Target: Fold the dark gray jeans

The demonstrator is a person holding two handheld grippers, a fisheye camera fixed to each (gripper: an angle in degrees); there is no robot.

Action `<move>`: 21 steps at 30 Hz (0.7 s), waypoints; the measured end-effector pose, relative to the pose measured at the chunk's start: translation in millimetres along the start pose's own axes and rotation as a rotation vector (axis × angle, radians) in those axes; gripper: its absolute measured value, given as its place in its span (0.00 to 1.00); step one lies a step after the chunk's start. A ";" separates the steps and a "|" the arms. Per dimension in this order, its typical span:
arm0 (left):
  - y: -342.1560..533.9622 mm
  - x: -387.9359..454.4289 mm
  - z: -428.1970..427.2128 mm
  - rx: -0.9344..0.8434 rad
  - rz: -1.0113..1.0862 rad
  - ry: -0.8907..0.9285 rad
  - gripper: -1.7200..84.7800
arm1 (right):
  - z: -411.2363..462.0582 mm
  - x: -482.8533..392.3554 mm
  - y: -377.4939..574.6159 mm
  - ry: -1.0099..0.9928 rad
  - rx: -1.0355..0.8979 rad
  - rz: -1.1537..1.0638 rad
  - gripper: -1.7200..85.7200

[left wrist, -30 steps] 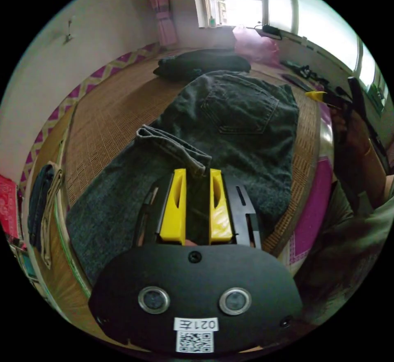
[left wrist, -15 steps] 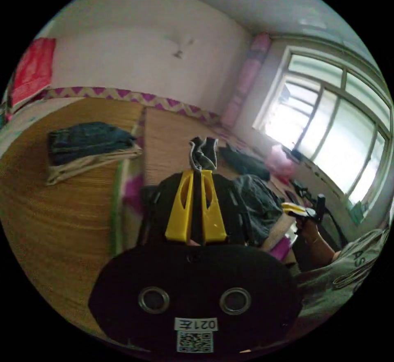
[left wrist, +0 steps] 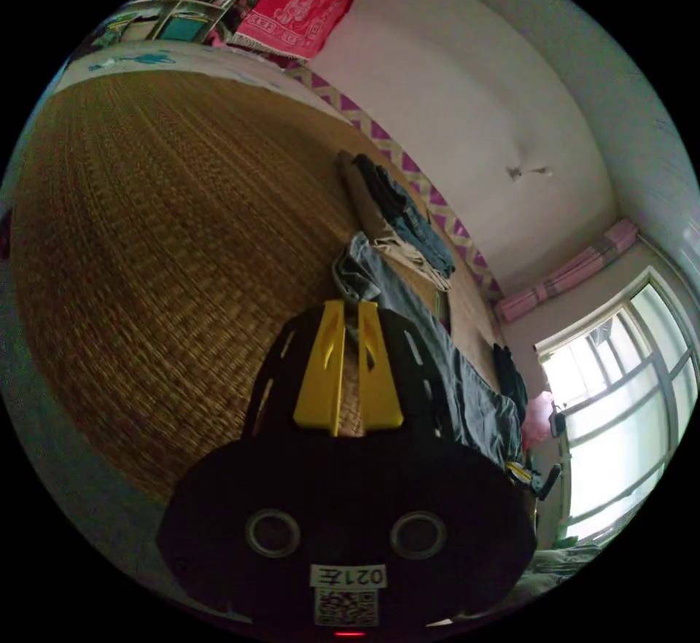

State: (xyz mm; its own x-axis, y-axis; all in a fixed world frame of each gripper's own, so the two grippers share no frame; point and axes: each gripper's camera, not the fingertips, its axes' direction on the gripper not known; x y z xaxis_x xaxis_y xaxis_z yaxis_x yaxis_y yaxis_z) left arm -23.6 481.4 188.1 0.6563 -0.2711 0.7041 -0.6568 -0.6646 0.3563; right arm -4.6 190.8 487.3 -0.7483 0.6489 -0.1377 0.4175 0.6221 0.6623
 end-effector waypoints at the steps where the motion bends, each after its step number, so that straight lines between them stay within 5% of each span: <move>1: -2.3 0.1 -2.1 -0.005 0.004 0.001 0.02 | -0.1 1.5 -1.7 -0.013 0.000 0.006 0.09; 9: -9.9 32.5 -72.7 0.218 0.143 -0.050 0.03 | -14.3 16.0 -27.4 -0.120 -0.012 -0.008 0.08; 15: -18.7 116.4 -31.9 0.012 0.505 0.031 0.08 | -59.6 76.8 -83.9 0.080 0.191 -0.041 0.13; 21: -17.6 184.5 41.9 -0.185 0.783 0.075 0.12 | -7.4 150.7 -159.7 0.090 0.020 -0.226 0.15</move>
State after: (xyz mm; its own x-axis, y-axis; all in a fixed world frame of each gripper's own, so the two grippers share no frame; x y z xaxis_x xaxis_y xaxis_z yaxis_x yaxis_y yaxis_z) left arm 124.6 413.9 286.0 -0.0417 -0.5586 0.8284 -0.9709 -0.1731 -0.1656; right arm -187.9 185.9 366.2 -0.8663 0.4513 -0.2141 0.2440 0.7563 0.6070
